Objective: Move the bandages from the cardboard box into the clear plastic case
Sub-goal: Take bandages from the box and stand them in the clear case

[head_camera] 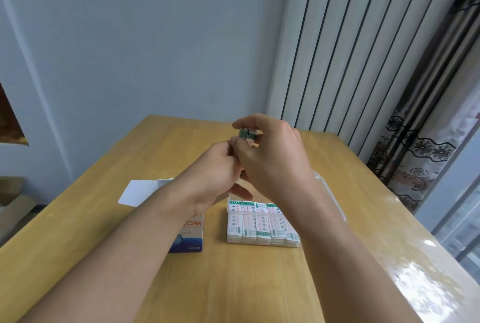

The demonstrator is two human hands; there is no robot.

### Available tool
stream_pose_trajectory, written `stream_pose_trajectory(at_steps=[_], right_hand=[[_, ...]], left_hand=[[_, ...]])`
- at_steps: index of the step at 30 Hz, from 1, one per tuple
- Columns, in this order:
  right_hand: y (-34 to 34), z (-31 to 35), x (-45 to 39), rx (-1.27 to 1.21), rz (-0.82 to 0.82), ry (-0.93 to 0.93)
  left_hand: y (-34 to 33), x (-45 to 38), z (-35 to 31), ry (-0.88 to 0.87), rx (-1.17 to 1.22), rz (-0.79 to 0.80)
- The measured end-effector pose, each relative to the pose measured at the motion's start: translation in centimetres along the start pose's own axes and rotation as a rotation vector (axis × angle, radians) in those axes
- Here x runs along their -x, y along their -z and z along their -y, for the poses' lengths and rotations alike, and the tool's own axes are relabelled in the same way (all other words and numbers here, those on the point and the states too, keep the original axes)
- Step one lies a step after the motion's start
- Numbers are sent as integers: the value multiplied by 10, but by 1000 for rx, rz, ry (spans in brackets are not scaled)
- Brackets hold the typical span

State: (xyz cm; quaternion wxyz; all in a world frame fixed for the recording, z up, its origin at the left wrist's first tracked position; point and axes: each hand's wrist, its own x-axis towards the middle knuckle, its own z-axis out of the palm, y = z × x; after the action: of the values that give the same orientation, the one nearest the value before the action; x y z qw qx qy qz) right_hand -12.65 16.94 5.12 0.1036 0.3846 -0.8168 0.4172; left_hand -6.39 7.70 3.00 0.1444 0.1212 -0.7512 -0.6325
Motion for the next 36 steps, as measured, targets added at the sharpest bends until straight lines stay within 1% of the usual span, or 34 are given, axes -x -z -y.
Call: stream_pose_trajectory(at_steps=[4,7,8,9,11,12,13,15,17,22,24,26,28,30,33,36], right_hand=[[-4,2,1,-26,26,30],[-7,4,3,-33,141,141],[-7,5,3,-46,149,141],[-5,5,2,-58,112,142],[-4,2,0,-59,-19,156],[-3,-1,0,-43,-53,152],[-7,0,0,-24,-33,149],[-17,0,3,38,96,124],[-31,3,7,141,267,142],[-46,18,8,338,600,150],[-51,23,3,445,645,185],[-57,26,-2,529,655,193],[-60,27,-5,538,657,179],[-57,23,-8,449,600,145],[-48,19,-9,294,457,141],[-44,16,-4,47,391,77]], left_hand=[[2,-1,1,-13,-46,-29],[15,0,1,26,-26,15],[22,0,0,41,2,25],[31,-1,0,51,41,9],[51,-4,0,65,141,-120],[58,-7,1,67,192,-204],[70,-8,4,68,256,-289],[84,-12,12,88,383,-398],[91,-15,21,123,453,-448],[91,-17,33,159,480,-442],[92,-18,35,155,482,-429],[93,-18,37,152,480,-410],[93,-18,38,143,447,-399],[92,-18,39,118,353,-413],[90,-19,38,46,138,-480],[86,-16,35,-13,-40,-472]])
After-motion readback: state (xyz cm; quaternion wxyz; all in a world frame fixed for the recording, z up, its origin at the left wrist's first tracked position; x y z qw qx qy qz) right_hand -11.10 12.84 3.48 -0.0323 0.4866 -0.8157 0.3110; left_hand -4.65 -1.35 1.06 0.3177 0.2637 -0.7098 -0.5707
